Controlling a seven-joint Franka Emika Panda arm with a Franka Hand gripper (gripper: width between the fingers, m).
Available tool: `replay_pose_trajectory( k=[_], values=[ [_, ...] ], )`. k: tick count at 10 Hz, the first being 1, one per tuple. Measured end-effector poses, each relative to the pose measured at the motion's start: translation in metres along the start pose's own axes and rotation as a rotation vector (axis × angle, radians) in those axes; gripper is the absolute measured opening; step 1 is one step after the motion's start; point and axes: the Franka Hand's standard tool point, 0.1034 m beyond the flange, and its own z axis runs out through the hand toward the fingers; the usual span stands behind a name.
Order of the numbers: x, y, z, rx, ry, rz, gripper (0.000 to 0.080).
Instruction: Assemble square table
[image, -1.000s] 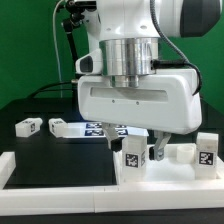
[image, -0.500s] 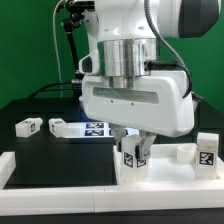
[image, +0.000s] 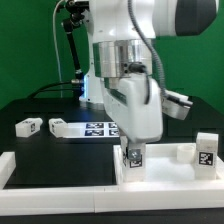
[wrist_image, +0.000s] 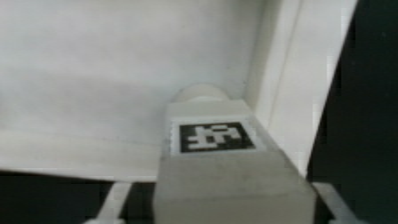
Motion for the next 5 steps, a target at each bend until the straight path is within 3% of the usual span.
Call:
replay_pose_trajectory(
  k=[5],
  values=[
    [-0.0017,0.0007,-0.001,-0.011,-0.037,0.391,0.0292]
  ],
)
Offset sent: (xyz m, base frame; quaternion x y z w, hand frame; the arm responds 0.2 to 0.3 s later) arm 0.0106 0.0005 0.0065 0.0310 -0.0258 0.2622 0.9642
